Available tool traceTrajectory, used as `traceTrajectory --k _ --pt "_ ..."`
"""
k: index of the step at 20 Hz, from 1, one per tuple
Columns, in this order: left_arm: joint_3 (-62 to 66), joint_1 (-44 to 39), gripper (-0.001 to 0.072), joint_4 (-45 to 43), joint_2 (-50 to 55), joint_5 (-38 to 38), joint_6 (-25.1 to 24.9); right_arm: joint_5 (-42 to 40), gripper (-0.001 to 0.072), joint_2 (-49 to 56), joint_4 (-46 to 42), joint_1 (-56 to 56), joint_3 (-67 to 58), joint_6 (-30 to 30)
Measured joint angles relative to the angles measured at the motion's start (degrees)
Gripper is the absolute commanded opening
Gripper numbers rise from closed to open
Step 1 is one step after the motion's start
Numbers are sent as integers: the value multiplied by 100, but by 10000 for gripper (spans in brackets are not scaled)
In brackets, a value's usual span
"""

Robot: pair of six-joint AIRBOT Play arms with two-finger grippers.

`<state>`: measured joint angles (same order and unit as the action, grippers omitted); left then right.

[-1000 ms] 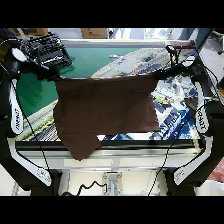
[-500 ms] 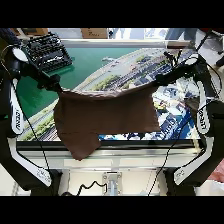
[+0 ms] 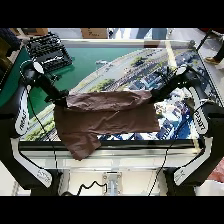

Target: Fold the shirts.

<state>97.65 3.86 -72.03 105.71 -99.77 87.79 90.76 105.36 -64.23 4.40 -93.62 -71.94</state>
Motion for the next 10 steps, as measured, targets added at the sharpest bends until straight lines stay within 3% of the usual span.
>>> traceTrajectory --k 7,8,9,10 --pt "-232 -55 8 -1095 33 83 409 -144 23 0 -424 20 586 -105" --pt "-238 -59 42 -1228 46 90 457 -153 52 0 -483 24 610 -120" --pt "-245 -59 252 -1331 59 107 479 -186 218 0 -520 24 627 -140" --pt "-247 -61 568 -1386 63 120 463 -203 419 0 -566 24 640 -146"
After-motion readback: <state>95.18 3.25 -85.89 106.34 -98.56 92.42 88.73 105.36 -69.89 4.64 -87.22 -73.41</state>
